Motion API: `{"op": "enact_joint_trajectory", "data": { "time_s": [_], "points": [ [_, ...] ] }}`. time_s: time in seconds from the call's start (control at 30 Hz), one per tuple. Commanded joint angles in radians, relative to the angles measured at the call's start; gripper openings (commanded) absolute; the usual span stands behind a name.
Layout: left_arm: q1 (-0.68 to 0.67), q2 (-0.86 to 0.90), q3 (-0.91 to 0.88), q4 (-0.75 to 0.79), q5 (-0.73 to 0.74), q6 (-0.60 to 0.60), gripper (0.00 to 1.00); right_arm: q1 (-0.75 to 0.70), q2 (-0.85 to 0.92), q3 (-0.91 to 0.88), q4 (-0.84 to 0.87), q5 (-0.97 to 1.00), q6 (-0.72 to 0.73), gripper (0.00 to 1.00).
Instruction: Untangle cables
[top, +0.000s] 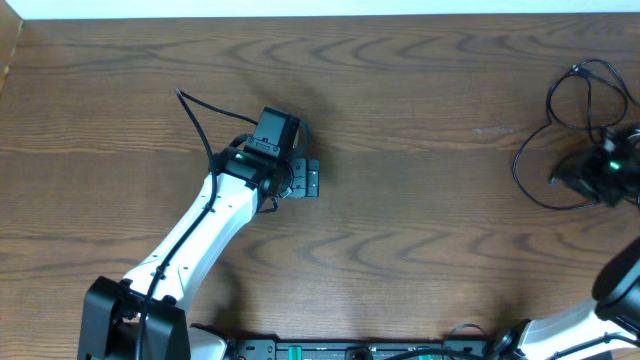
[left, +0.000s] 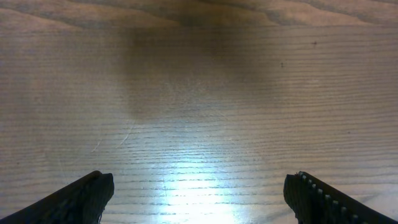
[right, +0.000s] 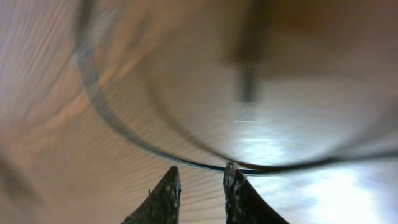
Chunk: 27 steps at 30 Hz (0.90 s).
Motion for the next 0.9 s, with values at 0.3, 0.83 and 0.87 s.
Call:
{"op": "enact_joint_trajectory", "data": {
  "time_s": [0.3, 0.83, 0.87],
  "points": [
    [0.004, -0.013, 0.027, -0.008, -0.032, 0.017, 0.93, 0.437, -0.150, 0.068, -0.021, 0.352, -0.064, 0.36],
    [0.217, -0.173, -0.034, -0.373, 0.009, -0.031, 0.93, 0.503, -0.670, -0.245, -0.041, 0.390, 0.026, 0.76],
    [0.217, -0.261, -0.067, -0.332, 0.005, -0.027, 0.93, 0.503, -0.768, -0.306, -0.011, 0.390, 0.026, 0.81]
  ]
}}
